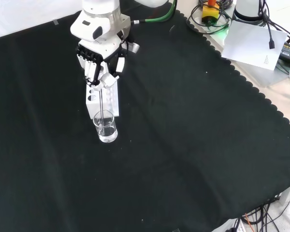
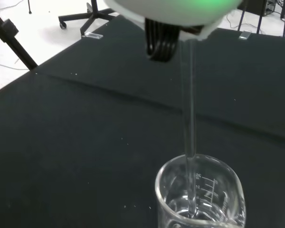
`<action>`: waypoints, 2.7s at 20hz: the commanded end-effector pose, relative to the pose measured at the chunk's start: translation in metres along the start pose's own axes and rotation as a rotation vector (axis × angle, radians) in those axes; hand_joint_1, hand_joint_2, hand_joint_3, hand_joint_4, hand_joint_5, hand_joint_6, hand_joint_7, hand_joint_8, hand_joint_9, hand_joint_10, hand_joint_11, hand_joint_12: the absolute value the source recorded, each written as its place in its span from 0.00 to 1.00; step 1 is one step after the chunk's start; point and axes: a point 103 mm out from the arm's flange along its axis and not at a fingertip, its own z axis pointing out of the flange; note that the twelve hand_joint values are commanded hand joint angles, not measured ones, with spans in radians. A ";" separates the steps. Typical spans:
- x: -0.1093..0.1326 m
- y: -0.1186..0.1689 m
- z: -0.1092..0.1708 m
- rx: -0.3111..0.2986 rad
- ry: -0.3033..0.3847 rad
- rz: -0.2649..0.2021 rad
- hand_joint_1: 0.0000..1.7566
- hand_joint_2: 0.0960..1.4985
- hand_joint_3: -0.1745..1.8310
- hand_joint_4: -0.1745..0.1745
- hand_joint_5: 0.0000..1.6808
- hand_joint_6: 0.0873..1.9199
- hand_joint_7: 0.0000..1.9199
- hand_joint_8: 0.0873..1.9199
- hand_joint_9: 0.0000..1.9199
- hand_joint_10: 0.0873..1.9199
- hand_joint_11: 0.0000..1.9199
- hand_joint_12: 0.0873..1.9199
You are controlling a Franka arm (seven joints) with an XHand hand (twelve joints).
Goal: Stir in the beaker to the left of the white test tube rack with the glass rod.
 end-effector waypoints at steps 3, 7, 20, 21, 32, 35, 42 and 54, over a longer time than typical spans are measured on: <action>-0.020 -0.017 0.002 0.016 0.000 0.048 0.75 0.42 0.45 0.00 0.64 0.36 0.62 0.58 0.89 0.41 0.87 0.37; -0.013 -0.030 -0.001 0.021 -0.002 0.050 0.75 0.42 0.45 0.00 0.65 0.36 0.62 0.58 0.89 0.42 0.87 0.37; 0.028 -0.020 0.005 0.029 0.016 -0.006 0.75 0.42 0.45 0.00 0.65 0.36 0.62 0.58 0.89 0.42 0.87 0.37; 0.032 -0.012 0.008 0.030 0.019 -0.019 0.75 0.42 0.45 0.00 0.65 0.36 0.62 0.58 0.89 0.42 0.87 0.37; -0.003 -0.007 -0.001 0.021 -0.001 0.032 0.75 0.42 0.45 0.00 0.65 0.36 0.62 0.58 0.89 0.42 0.87 0.37; -0.013 -0.020 -0.007 0.013 -0.005 0.051 0.75 0.42 0.45 0.00 0.65 0.36 0.62 0.58 0.89 0.42 0.87 0.37; -0.011 -0.037 -0.008 0.018 -0.011 0.066 0.75 0.42 0.45 0.00 0.65 0.36 0.62 0.58 0.89 0.42 0.87 0.37; 0.019 -0.001 0.009 0.048 -0.017 0.014 0.75 0.42 0.45 0.00 0.65 0.36 0.62 0.58 0.89 0.42 0.87 0.37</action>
